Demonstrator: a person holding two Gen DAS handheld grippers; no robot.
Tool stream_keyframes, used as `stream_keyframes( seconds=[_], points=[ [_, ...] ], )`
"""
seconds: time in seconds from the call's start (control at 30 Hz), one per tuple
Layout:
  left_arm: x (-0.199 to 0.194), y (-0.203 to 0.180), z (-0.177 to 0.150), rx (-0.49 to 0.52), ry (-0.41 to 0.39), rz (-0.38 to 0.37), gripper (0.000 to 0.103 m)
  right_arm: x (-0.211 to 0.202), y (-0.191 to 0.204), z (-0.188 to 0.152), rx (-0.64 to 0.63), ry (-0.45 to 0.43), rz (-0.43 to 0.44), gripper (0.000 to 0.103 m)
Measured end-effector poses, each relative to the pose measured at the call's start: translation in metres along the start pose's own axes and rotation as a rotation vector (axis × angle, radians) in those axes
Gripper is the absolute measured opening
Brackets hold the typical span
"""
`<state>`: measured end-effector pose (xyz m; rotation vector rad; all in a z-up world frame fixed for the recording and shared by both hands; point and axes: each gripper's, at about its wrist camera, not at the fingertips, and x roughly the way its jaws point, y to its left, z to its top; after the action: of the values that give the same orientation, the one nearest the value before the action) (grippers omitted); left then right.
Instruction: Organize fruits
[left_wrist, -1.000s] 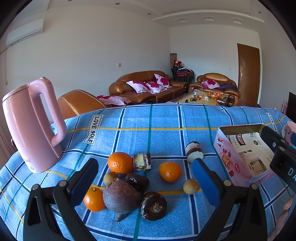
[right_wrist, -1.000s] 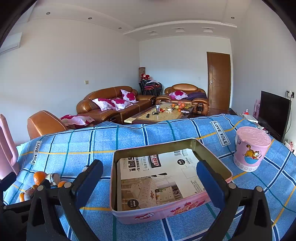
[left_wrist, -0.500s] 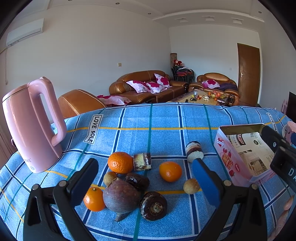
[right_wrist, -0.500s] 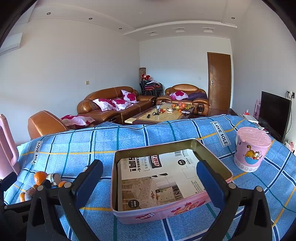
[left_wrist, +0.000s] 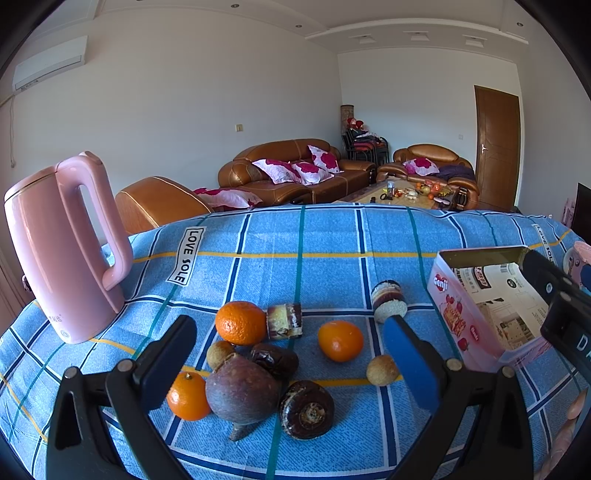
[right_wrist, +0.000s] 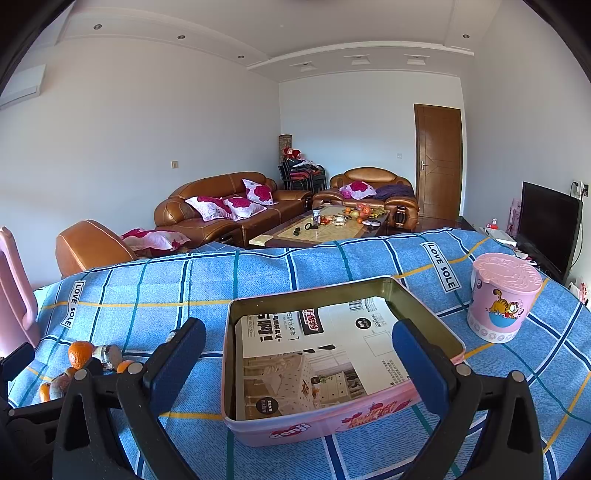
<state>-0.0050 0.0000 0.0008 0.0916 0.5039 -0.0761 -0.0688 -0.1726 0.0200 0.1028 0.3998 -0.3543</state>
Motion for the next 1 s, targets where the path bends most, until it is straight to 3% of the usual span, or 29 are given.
stream_keyframes(
  seconds=[1.0],
  points=[
    [0.0042, 0.0028, -0.0057, -0.003, 0.032, 0.003, 0.103, 0.0007, 0.0063, -0.0013, -0.023, 0.011, 0.043, 0.102]
  ],
)
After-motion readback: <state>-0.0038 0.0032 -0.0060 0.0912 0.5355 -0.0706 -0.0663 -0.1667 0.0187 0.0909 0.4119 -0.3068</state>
